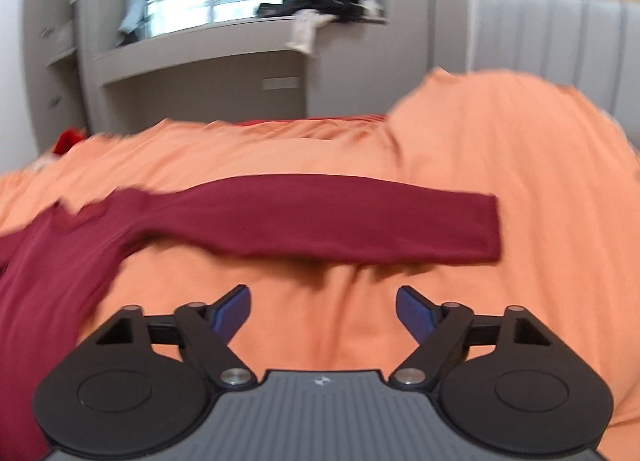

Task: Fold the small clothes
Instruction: 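Grasp the sleeve cuff of the red sweater with the right gripper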

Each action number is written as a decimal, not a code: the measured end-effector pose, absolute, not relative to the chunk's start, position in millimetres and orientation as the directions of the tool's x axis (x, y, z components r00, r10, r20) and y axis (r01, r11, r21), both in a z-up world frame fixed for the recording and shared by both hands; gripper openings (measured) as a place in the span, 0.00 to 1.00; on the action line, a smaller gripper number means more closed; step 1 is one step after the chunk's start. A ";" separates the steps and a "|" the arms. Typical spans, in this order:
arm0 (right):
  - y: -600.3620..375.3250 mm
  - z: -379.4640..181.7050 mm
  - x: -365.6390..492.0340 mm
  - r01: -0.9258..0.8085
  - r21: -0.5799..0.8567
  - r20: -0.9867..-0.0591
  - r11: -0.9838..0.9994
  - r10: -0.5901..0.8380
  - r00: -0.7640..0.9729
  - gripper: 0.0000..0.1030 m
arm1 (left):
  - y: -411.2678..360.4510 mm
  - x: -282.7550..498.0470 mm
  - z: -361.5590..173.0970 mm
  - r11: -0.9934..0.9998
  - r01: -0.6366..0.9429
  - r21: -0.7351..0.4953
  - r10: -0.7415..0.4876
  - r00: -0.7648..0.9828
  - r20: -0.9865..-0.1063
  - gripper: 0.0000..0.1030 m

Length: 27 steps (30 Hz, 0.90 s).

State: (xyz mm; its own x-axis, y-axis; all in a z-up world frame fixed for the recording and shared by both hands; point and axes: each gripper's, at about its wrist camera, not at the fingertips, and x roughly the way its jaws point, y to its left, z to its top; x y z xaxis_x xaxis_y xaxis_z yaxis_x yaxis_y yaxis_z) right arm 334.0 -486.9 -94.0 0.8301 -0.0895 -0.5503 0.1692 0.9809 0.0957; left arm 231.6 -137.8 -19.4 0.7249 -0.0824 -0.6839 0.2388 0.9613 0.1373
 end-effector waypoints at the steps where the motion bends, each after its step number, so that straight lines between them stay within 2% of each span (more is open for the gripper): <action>1: -500.9 -97.7 339.7 0.180 0.108 -0.544 0.978 -0.093 0.834 0.70 | -136.7 233.4 -20.8 0.965 0.226 0.132 -0.077 0.725 -0.684 1.00; 3: -531.1 -108.7 352.0 0.213 0.134 -0.536 0.968 -0.110 0.837 0.65 | -134.1 237.3 -23.3 0.970 0.211 0.124 -0.069 0.722 -0.689 1.00; 10: -594.7 -149.4 366.4 0.313 0.318 -0.516 0.895 -0.114 0.849 0.65 | -134.5 248.0 -31.1 0.965 0.198 0.171 -0.025 0.720 -0.694 1.00; 18: -637.0 -180.9 384.2 0.290 0.537 -0.341 0.792 -0.111 0.934 0.62 | -132.2 255.0 -34.6 0.964 0.185 0.191 0.000 0.718 -0.696 1.00; 20: -646.8 -187.0 391.3 0.271 0.591 -0.293 0.760 -0.111 0.950 0.55 | -129.4 255.5 -34.3 0.965 0.176 0.192 0.007 0.719 -0.695 1.00; 25: -666.9 -192.5 399.4 0.236 0.653 -0.223 0.720 -0.115 0.968 0.17 | -117.0 254.8 -29.6 0.973 0.146 0.178 0.016 0.729 -0.684 1.00; 27: -665.0 -183.5 404.3 0.239 0.615 -0.230 0.752 -0.119 0.966 0.11 | -109.8 253.6 -27.1 0.977 0.129 0.170 0.021 0.737 -0.676 1.00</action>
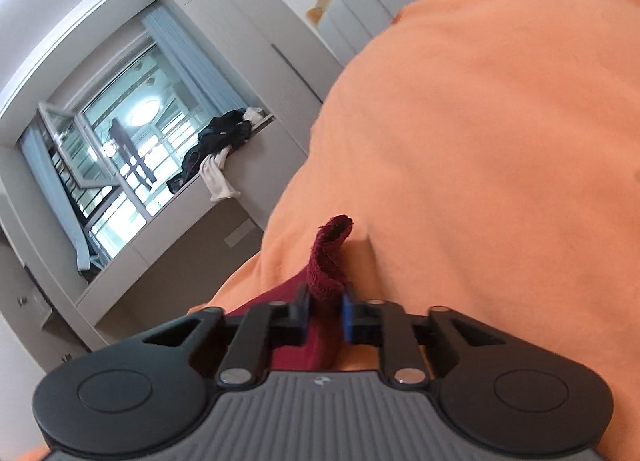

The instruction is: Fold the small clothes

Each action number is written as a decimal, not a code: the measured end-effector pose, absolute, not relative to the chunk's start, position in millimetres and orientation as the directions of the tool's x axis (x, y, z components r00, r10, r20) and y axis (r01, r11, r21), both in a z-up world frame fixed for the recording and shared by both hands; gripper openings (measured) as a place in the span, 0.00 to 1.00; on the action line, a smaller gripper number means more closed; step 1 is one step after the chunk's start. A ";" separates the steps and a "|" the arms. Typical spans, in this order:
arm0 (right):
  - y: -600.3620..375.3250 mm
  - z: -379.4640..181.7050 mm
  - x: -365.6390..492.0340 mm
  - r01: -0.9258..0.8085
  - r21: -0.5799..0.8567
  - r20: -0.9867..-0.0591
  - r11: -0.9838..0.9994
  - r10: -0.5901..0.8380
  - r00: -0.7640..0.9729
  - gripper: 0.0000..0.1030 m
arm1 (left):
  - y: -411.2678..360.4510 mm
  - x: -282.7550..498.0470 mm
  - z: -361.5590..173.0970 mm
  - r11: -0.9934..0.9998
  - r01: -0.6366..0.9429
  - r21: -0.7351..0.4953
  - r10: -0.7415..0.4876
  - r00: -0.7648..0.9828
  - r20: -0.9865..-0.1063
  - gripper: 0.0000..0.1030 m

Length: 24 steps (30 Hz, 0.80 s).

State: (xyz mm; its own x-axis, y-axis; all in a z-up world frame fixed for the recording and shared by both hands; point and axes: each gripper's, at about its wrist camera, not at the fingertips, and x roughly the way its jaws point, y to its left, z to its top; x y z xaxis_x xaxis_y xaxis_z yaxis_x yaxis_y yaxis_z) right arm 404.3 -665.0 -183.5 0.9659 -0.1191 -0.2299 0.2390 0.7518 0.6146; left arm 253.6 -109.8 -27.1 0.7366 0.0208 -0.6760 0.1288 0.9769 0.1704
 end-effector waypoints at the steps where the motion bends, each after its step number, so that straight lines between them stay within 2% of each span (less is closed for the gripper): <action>1: -659.9 -177.8 404.5 0.238 0.593 -0.228 0.769 -0.122 0.966 0.08 | -106.1 253.5 -26.1 0.979 0.121 0.166 0.022 0.738 -0.674 1.00; 6: -610.4 -119.3 416.0 0.218 0.443 -0.246 0.869 -0.116 0.962 0.06 | -77.1 247.4 -18.8 0.986 0.071 0.149 0.044 0.756 -0.653 1.00; 11: -502.0 -48.5 451.4 0.117 0.313 -0.251 0.943 -0.037 0.967 0.06 | -32.3 232.3 -16.0 0.986 -0.031 0.167 0.128 0.783 -0.609 1.00; 15: -387.3 -2.9 485.9 -0.012 0.196 -0.262 0.981 0.064 0.963 0.06 | 8.1 219.9 -20.7 0.990 -0.074 0.122 0.133 0.786 -0.603 1.00; 20: -224.4 18.2 517.2 -0.158 0.104 -0.255 0.982 0.180 0.950 0.06 | 60.1 202.5 -24.6 0.989 -0.130 0.065 0.143 0.796 -0.589 1.00; 24: -88.7 -3.1 532.5 -0.298 0.005 -0.296 0.955 0.286 0.911 0.06 | 96.9 188.1 -25.6 0.986 -0.164 0.038 0.156 0.804 -0.574 1.00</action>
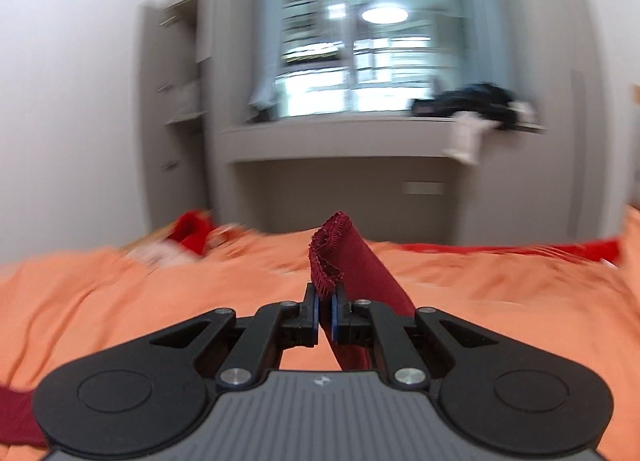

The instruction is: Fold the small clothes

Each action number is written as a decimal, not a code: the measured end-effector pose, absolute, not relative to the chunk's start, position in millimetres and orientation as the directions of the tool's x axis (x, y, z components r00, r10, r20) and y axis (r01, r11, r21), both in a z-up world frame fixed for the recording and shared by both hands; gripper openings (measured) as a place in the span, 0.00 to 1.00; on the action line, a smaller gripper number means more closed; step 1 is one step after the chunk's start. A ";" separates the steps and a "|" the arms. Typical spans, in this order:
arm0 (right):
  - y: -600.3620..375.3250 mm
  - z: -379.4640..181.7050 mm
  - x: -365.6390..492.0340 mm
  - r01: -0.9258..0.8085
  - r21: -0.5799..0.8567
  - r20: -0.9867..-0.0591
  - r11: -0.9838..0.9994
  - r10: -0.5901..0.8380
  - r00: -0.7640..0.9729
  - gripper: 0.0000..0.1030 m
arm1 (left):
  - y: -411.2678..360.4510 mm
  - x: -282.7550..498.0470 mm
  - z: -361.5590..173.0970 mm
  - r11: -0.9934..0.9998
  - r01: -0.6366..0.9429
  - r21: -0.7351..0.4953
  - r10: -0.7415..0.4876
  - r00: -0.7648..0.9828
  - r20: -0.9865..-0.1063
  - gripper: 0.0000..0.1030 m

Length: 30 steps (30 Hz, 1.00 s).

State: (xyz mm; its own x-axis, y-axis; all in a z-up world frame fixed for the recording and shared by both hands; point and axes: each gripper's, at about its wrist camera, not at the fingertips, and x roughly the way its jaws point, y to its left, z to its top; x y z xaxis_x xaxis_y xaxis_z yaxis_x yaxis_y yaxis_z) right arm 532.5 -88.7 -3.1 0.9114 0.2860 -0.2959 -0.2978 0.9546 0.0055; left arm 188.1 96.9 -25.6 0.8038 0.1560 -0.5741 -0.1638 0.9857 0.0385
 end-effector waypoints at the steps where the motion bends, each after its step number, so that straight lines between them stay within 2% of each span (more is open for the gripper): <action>1: -59.6 -13.4 532.5 -0.331 -0.008 -0.315 0.944 0.312 0.896 0.06 | 106.5 184.9 -26.7 0.983 -0.179 0.036 0.167 0.802 -0.574 1.00; 3: 1.9 -40.6 529.6 -0.404 -0.021 -0.368 0.914 0.369 0.854 0.06 | 122.9 182.3 -30.3 0.978 -0.208 0.022 0.182 0.794 -0.580 1.00; 6: 64.4 -81.7 526.1 -0.456 0.034 -0.450 0.889 0.421 0.788 0.06 | 147.3 176.8 -33.5 0.965 -0.264 -0.012 0.205 0.777 -0.595 1.00; 10: 100.5 -121.1 518.6 -0.461 0.016 -0.520 0.887 0.401 0.754 0.06 | 161.2 170.2 -32.9 0.960 -0.279 -0.038 0.204 0.783 -0.588 1.00; 15: 106.5 -134.9 515.8 -0.483 -0.039 -0.576 0.875 0.376 0.726 0.09 | 161.8 171.0 -34.6 0.961 -0.269 -0.056 0.185 0.784 -0.592 1.00; 17: 109.4 -141.5 522.7 -0.516 -0.021 -0.629 0.856 0.390 0.672 0.20 | 160.8 170.3 -35.2 0.962 -0.267 -0.061 0.181 0.785 -0.593 1.00; 19: 107.5 -140.2 527.1 -0.551 -0.004 -0.638 0.834 0.422 0.644 0.60 | 159.3 170.6 -35.6 0.961 -0.269 -0.060 0.182 0.784 -0.594 1.00; 22: 87.4 -116.7 505.6 -0.594 0.081 -0.532 0.801 0.538 0.654 0.60 | 160.0 168.8 -35.6 0.959 -0.277 -0.058 0.190 0.783 -0.592 1.00; 24: 72.4 -102.8 504.2 -0.558 0.097 -0.492 0.824 0.527 0.693 0.61 | 161.7 167.9 -35.5 0.956 -0.285 -0.063 0.195 0.784 -0.590 1.00; 26: 60.7 -97.2 515.8 -0.476 0.053 -0.517 0.878 0.432 0.739 0.60 | 162.1 167.9 -35.2 0.955 -0.289 -0.065 0.197 0.784 -0.589 1.00; 30: 59.0 -111.0 526.6 -0.460 -0.021 -0.591 0.888 0.361 0.722 0.47 | 158.6 167.8 -33.3 0.960 -0.271 -0.067 0.184 0.793 -0.581 1.00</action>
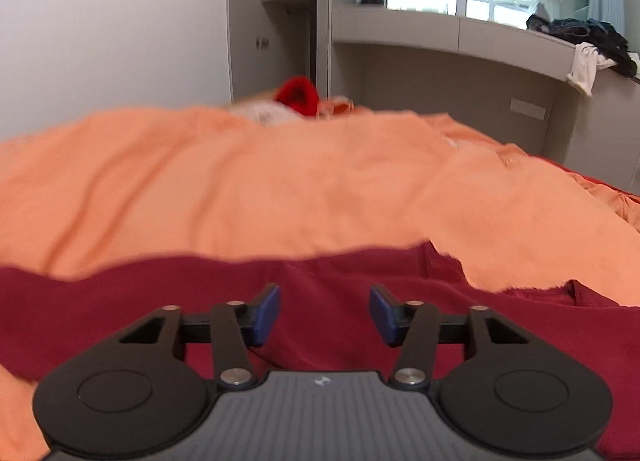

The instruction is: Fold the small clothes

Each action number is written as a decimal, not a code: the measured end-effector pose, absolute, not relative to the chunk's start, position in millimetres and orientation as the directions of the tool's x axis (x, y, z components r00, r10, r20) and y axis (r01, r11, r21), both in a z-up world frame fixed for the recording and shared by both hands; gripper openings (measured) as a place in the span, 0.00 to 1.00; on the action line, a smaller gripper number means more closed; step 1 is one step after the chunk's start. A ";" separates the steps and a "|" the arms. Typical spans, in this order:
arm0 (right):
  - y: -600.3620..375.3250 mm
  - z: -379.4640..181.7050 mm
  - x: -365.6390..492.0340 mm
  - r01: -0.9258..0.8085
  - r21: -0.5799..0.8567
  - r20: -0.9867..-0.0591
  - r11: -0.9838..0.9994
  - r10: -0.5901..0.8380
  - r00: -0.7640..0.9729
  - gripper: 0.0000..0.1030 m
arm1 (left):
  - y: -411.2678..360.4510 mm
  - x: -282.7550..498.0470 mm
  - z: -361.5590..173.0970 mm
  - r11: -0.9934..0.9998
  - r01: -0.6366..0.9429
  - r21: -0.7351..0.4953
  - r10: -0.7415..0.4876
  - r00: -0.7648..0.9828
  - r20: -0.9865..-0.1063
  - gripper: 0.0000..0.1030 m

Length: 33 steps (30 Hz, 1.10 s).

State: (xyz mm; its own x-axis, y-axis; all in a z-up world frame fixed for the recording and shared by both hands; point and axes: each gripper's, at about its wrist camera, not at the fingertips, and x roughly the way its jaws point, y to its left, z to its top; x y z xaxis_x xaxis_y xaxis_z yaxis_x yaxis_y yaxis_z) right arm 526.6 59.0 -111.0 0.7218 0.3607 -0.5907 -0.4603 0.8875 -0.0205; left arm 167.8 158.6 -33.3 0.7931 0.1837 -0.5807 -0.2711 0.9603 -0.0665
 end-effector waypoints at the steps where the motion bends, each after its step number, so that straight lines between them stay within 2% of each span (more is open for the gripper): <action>1: 64.2 -115.4 525.5 -0.468 -0.034 -0.602 0.883 0.355 0.715 0.47 | 158.1 167.9 -33.2 0.961 -0.269 -0.064 0.184 0.793 -0.580 1.00; 3: 78.1 -127.8 528.8 -0.485 -0.050 -0.655 0.873 0.337 0.676 0.47 | 158.0 168.3 -33.3 0.961 -0.270 -0.061 0.186 0.792 -0.582 1.00; 5: 89.5 -137.7 525.9 -0.501 -0.067 -0.698 0.863 0.318 0.641 0.41 | 159.7 167.8 -33.8 0.958 -0.281 -0.056 0.197 0.789 -0.583 1.00; 8: 100.3 -122.6 484.1 -0.536 -0.184 -0.597 0.824 0.340 0.727 0.41 | 164.3 164.2 -33.7 0.951 -0.305 -0.044 0.224 0.783 -0.580 0.99; 10: 117.3 -107.2 441.1 -0.603 -0.288 -0.535 0.744 0.397 0.746 0.50 | 168.5 160.4 -31.6 0.949 -0.310 -0.049 0.226 0.785 -0.577 1.00; 13: 147.6 -90.7 382.7 -0.749 -0.336 -0.520 0.571 0.551 0.653 0.54 | 176.3 148.6 -25.8 0.951 -0.305 -0.053 0.224 0.796 -0.562 1.00; 18: 174.4 -76.0 340.9 -0.806 -0.317 -0.522 0.499 0.618 0.588 0.55 | 215.1 129.3 -30.6 0.906 -0.422 -0.045 0.329 0.766 -0.552 1.00; 20: 167.1 -69.4 327.8 -0.807 -0.281 -0.505 0.520 0.635 0.585 0.56 | 242.2 127.0 -35.0 0.877 -0.470 -0.100 0.335 0.748 -0.573 0.99; 22: 149.0 -61.2 312.0 -0.793 -0.261 -0.478 0.550 0.640 0.601 0.56 | 272.1 118.0 -35.5 0.856 -0.479 -0.195 0.304 0.772 -0.559 0.99; 26: 91.3 -36.9 277.1 -0.753 -0.258 -0.412 0.605 0.636 0.653 0.63 | 327.7 99.6 -34.5 0.856 -0.360 -0.372 0.187 0.885 -0.427 0.99; 27: 72.5 -31.4 263.9 -0.740 -0.257 -0.396 0.621 0.631 0.667 0.67 | 339.8 100.6 -37.4 0.856 -0.330 -0.398 0.159 0.900 -0.405 0.99; 29: 39.1 -21.5 237.7 -0.702 -0.254 -0.371 0.665 0.604 0.706 0.69 | 358.2 105.9 -46.9 0.850 -0.300 -0.432 0.141 0.921 -0.363 0.99; 33: -16.6 -10.1 195.3 -0.634 -0.214 -0.358 0.743 0.544 0.759 0.70 | 385.2 129.3 -81.3 0.797 -0.263 -0.543 0.078 0.938 -0.339 0.97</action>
State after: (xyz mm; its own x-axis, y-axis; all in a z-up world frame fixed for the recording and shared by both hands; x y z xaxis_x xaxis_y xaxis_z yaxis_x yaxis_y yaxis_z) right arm 195.3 -16.6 -10.1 0.7587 0.5441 -0.3584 -0.6340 0.7432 -0.2139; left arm 129.3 385.1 -81.3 0.9376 0.0785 -0.3387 -0.2629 0.7975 -0.5431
